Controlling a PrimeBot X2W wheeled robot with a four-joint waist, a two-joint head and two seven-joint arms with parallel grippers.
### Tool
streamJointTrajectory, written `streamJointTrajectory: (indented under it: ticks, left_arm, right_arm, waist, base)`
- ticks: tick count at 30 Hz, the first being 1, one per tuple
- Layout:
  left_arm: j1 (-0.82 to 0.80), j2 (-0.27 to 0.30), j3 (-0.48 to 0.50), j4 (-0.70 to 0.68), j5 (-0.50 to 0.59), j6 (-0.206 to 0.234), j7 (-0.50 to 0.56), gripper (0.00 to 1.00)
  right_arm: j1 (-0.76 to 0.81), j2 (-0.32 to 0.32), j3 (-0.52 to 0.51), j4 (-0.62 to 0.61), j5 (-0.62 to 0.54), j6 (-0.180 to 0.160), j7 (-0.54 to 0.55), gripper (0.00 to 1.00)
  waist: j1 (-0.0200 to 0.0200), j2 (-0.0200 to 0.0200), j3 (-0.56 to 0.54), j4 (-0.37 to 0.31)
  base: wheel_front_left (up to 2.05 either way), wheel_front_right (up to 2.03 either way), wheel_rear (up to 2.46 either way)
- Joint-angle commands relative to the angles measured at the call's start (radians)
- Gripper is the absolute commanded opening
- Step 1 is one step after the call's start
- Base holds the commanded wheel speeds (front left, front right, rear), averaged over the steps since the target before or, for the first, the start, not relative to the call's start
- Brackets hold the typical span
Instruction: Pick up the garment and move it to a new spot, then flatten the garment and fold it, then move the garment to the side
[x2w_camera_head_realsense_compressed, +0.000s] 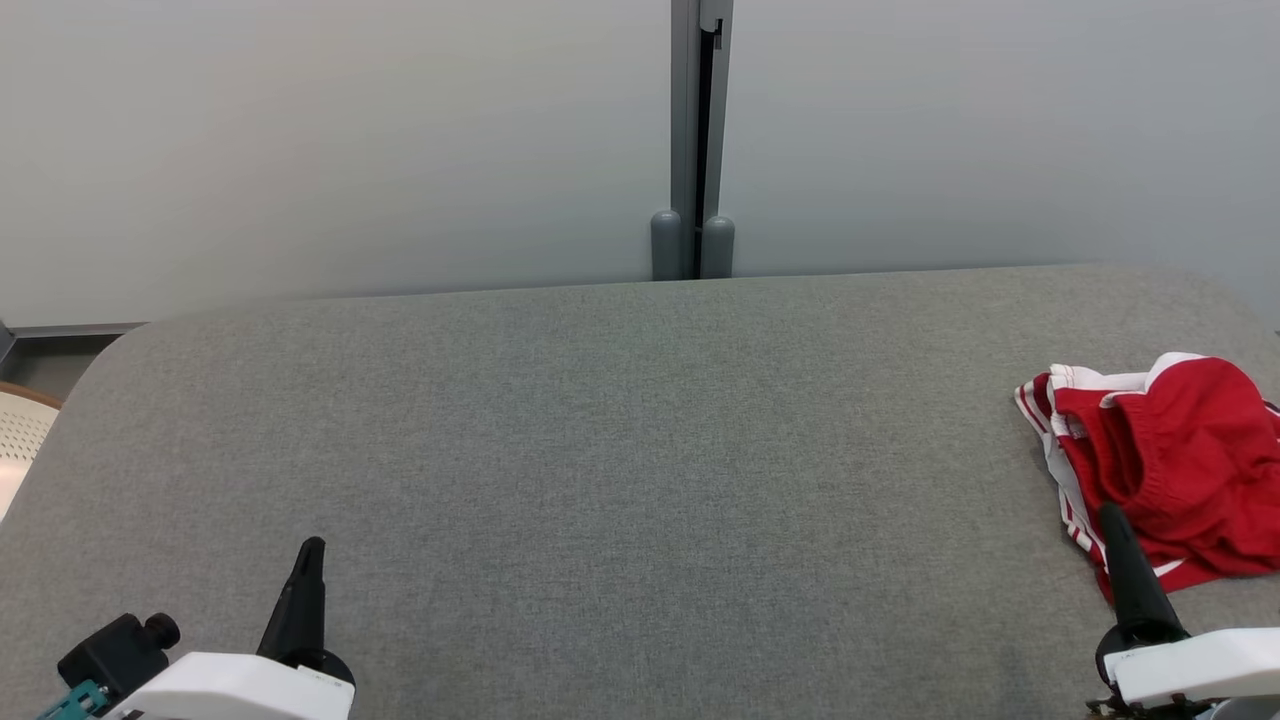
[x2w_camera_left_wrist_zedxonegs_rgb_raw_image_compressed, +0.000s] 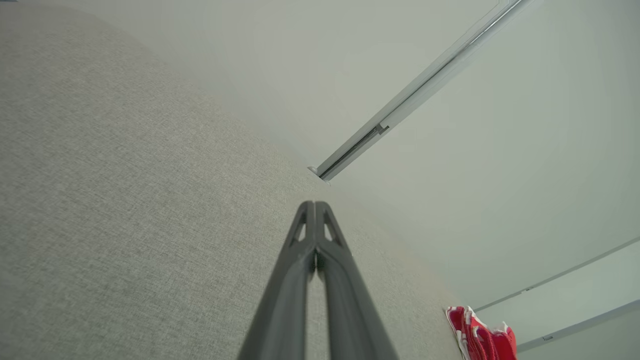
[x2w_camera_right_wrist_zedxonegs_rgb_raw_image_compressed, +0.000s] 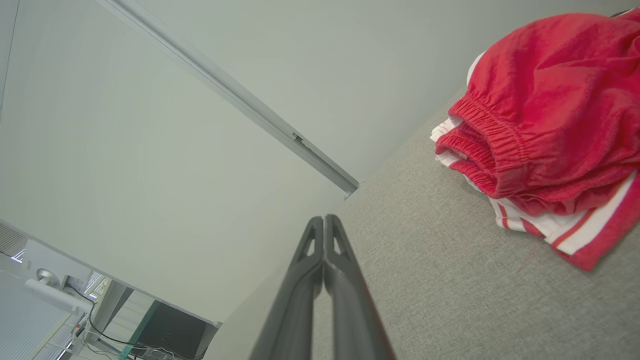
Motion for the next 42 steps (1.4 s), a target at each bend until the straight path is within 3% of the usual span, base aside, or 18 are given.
streamJointTrajectory:
  ticks: [1,42]
  left_arm:
    - [-0.033,0.005,0.014,-0.006,-0.028,-0.011,0.004,0.0]
    - [-0.121,-0.051,0.117,0.068,-0.413,-0.098,0.079,0.0]
  right_arm:
    - [-0.026,-0.003,-0.005,-0.003,0.03,-0.001,0.005,0.0]
    - [-0.106,0.027,-0.043,0.068,0.417,-0.001,0.029,0.0]
  waist:
    - [0.0,-0.0001,0.001,0.0]
    - [0.0,-0.0001,0.039,0.005]
  base:
    - [0.0,0.0,0.0]
    - [0.0,0.0,0.0]
